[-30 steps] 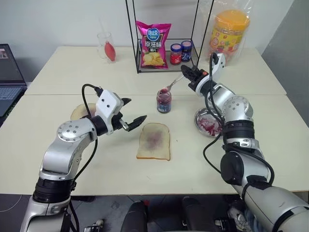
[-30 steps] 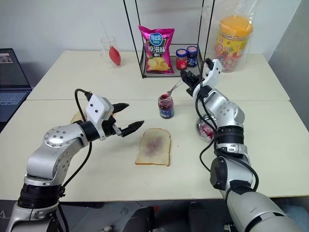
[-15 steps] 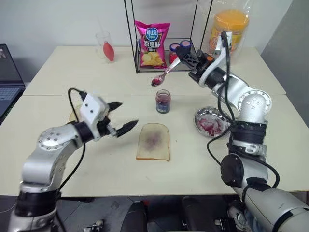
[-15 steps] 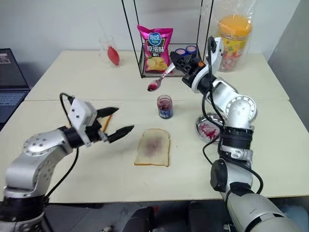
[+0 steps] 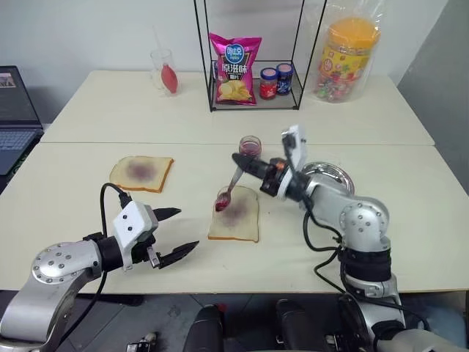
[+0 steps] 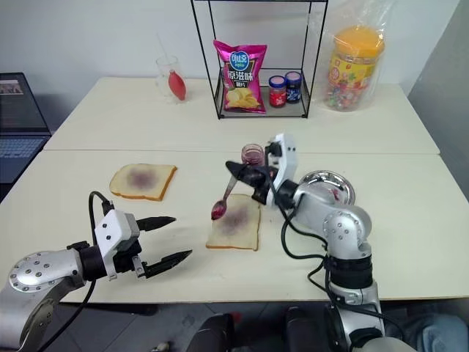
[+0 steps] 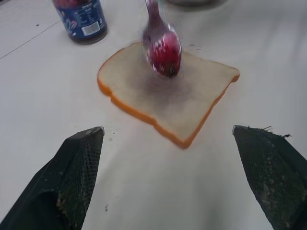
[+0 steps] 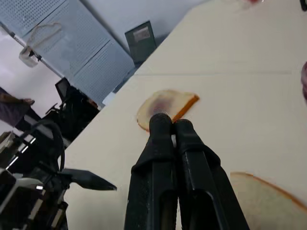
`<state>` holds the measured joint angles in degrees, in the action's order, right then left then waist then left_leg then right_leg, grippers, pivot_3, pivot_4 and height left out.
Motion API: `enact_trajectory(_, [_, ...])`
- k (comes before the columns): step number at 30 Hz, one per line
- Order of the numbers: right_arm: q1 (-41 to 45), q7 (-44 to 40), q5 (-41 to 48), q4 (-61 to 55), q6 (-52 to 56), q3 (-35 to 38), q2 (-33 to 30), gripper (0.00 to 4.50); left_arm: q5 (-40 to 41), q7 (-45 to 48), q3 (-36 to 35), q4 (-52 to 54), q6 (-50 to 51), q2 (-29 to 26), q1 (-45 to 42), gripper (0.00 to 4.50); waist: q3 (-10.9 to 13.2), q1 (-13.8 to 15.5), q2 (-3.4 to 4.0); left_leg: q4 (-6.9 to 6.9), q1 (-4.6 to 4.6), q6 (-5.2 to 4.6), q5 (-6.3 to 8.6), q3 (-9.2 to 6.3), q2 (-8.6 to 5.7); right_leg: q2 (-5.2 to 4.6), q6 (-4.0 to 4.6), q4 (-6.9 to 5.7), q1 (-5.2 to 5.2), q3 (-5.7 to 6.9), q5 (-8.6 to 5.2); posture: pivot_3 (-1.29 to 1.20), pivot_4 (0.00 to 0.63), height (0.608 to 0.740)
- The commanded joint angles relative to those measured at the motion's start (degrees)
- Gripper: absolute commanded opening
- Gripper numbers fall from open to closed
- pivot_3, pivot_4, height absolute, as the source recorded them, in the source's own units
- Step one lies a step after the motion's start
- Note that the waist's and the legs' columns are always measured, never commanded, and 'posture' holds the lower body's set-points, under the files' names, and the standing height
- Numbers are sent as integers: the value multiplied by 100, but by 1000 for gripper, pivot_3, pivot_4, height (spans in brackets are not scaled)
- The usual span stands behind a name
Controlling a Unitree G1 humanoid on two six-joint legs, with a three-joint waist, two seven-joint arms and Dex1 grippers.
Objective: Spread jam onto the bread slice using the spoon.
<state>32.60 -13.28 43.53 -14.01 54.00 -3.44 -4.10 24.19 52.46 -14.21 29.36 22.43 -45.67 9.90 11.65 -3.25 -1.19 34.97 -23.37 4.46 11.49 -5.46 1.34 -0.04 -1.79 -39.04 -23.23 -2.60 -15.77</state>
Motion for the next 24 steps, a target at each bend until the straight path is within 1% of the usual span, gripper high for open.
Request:
enact_trajectory(1, [-19,-530,-900,265,-1023,-568,-219,21,-41,-127,301,268,-139,170,-74,4500,0,1,-1,0,3,0,0,2,3,3,1,1,1,0,1,0,150,740])
enact_trajectory(9, [-58,-954,-1692,623,-1767,-840,-464,21,-136,-318,692,303,-160,348,-256,4500,-1,2,-2,-2,3,0,0,-2,27,34,7,0,-1,-1,3,0,150,740])
enact_trajectory(16, [20,-1175,-2190,467,-2294,-834,-741,21,-219,-403,681,130,-265,373,-357,4500,-2,21,-3,0,4,1,0,-2,27,36,15,0,0,-3,8,0,150,740])
enact_trajectory(20, [88,-1209,-1958,39,-2034,-621,-803,21,-274,-515,561,27,-391,403,-382,4500,-2,22,-3,1,5,1,0,-3,28,37,17,-1,0,-4,10,0,150,740])
enact_trajectory(24, [92,-943,-845,-344,-926,-33,-422,21,-300,-520,452,-21,-532,392,-326,4500,-2,20,-3,0,4,1,0,-3,31,40,18,-1,0,-4,10,0,150,740])
